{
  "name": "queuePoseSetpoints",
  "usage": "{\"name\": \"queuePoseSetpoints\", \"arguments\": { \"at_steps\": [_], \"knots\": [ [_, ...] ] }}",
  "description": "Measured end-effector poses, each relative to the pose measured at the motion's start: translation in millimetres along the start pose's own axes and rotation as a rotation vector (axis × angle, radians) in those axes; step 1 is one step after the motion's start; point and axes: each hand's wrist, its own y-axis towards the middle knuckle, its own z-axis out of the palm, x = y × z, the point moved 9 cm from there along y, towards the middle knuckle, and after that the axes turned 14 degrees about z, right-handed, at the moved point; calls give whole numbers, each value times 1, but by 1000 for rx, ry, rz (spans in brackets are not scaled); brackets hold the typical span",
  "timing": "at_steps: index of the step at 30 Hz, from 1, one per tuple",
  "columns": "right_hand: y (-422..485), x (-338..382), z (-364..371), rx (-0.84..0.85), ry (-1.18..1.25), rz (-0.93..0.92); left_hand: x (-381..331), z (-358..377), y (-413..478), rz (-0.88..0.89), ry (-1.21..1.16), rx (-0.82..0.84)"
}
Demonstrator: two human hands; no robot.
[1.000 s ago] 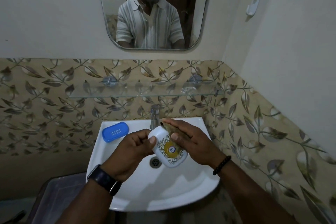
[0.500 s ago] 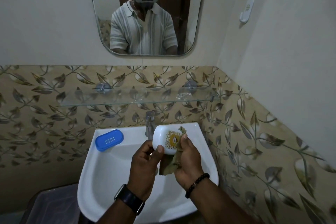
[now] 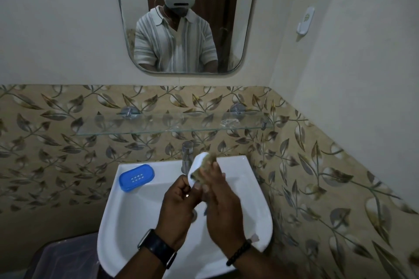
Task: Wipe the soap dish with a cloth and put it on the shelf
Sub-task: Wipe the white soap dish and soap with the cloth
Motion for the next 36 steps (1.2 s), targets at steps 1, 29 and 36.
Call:
{"name": "queuePoseSetpoints", "arguments": {
  "at_steps": [1, 29, 36],
  "knots": [
    [-8, 4, 5, 33, 4, -55, 0, -7, 1, 0, 39, -9],
    [24, -93, -16, -70, 507, 690, -47, -42, 34, 465, 962, 497],
    [24, -81, -9, -89, 319, 599, 10, -67, 12, -77, 132, 31]
  ]
}}
